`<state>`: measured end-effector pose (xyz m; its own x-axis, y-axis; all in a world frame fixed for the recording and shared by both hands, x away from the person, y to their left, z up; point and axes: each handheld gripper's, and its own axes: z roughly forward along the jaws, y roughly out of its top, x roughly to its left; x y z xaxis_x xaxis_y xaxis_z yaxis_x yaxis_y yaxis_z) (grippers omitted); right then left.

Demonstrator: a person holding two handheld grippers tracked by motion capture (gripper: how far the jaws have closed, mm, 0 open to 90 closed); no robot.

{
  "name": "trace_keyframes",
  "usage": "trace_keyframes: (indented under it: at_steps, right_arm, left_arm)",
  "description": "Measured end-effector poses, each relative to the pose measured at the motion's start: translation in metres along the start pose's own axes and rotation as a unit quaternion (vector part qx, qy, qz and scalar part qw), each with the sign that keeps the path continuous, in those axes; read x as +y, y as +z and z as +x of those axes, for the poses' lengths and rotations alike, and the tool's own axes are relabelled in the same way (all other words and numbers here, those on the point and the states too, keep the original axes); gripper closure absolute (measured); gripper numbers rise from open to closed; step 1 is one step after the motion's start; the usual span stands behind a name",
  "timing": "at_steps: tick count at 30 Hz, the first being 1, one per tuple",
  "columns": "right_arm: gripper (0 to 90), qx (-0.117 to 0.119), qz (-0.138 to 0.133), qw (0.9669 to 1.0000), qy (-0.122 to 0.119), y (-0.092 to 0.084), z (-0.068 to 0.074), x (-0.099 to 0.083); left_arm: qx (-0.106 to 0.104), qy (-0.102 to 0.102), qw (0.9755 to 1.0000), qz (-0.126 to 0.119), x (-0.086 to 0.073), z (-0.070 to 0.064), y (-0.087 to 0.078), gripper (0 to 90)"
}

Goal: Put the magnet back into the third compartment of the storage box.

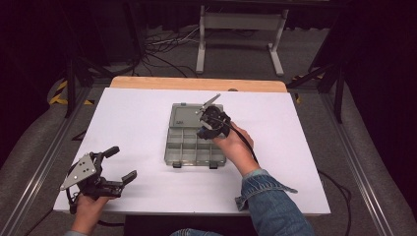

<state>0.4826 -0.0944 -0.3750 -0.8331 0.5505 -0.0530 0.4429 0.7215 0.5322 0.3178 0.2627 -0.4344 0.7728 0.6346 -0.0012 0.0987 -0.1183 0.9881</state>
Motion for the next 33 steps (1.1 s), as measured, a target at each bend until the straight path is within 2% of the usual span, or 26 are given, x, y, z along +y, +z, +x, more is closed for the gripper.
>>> trace_keyframes:
  at_steps: [18,28,33]
  right_arm:
    - [62.1,0.01,0.036,0.9993,0.008,0.026,-0.009,-0.005]
    - [61.8,0.014,0.046,0.9988,0.006,0.031,-0.01,-0.007]
    - [58.4,0.013,0.046,0.9988,0.005,0.031,-0.009,-0.006]
  left_arm:
    - [-0.001,0.0,1.0,0.002,0.0,0.0,0.0,0.3]
    - [-0.001,0.0,1.0,0.002,0.0,0.0,0.0,0.3]
    - [-0.001,0.0,1.0,0.002,0.0,0.0,0.0,0.3]
